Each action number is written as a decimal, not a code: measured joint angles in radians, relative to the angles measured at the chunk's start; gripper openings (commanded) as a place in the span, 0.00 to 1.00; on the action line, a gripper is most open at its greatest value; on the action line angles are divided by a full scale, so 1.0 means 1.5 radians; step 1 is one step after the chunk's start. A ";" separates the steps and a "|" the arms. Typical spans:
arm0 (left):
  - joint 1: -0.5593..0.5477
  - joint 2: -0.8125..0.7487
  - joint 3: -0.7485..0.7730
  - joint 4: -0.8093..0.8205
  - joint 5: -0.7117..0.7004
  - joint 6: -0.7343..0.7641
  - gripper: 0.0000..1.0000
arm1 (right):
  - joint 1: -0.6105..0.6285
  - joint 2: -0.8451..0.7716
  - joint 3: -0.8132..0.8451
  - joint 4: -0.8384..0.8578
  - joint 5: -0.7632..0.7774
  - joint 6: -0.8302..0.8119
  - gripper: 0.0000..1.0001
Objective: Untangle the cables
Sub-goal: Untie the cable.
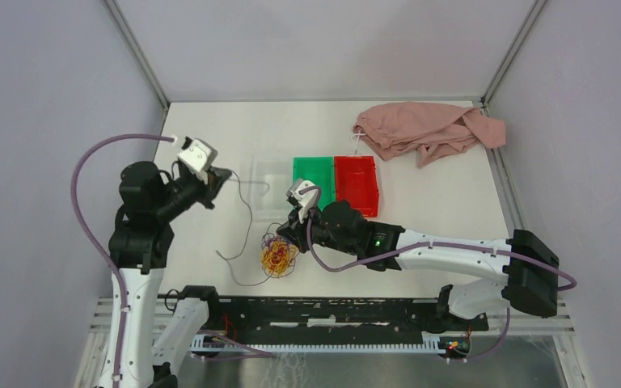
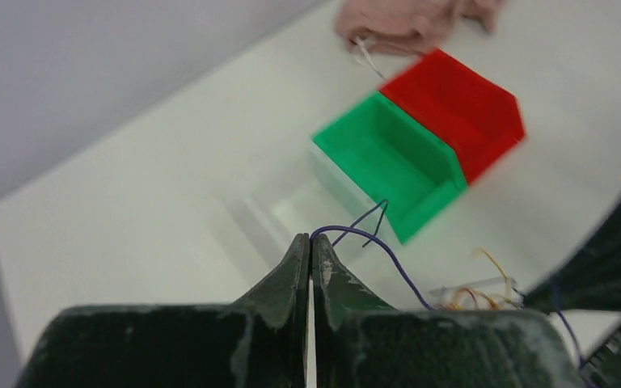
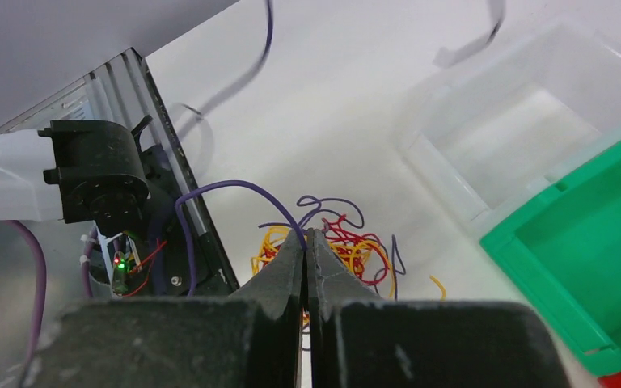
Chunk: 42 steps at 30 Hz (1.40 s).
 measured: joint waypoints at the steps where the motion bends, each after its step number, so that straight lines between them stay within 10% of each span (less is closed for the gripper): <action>1: 0.000 -0.008 -0.032 -0.034 0.035 0.000 0.10 | 0.000 0.000 -0.003 0.000 -0.002 0.007 0.01; 18: -0.002 -0.032 -0.147 -0.211 0.301 0.080 0.36 | 0.000 0.028 0.025 -0.027 -0.004 0.062 0.01; 28: -0.015 0.063 -0.149 -0.330 0.359 0.243 0.69 | 0.000 0.081 0.074 -0.068 0.008 0.059 0.01; 36: -0.018 0.131 -0.094 -0.533 0.383 0.486 0.68 | 0.000 0.083 0.075 -0.097 0.029 0.050 0.01; 42: -0.020 0.074 -0.154 -0.376 0.380 0.335 0.62 | 0.000 0.084 0.082 -0.102 0.024 0.050 0.01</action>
